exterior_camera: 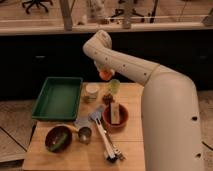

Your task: Place apple in paper cup

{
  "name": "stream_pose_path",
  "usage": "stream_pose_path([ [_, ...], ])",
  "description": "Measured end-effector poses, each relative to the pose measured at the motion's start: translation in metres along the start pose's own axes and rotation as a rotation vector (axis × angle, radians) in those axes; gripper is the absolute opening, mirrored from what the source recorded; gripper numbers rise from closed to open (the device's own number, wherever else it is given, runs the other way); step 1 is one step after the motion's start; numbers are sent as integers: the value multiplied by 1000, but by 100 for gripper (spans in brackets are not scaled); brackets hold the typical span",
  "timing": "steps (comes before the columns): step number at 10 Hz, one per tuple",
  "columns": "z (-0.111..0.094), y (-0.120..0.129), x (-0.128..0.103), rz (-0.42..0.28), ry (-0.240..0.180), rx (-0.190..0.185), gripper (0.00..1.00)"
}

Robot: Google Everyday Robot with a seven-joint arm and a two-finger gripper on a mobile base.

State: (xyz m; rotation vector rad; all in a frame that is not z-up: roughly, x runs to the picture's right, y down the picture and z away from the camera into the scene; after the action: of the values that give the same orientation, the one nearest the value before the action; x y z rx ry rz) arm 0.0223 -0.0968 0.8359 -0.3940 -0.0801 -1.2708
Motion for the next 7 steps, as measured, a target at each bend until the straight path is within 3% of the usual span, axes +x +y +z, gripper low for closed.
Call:
stream_pose_path([
  [7, 6, -23, -19, -42, -76, 93, 0],
])
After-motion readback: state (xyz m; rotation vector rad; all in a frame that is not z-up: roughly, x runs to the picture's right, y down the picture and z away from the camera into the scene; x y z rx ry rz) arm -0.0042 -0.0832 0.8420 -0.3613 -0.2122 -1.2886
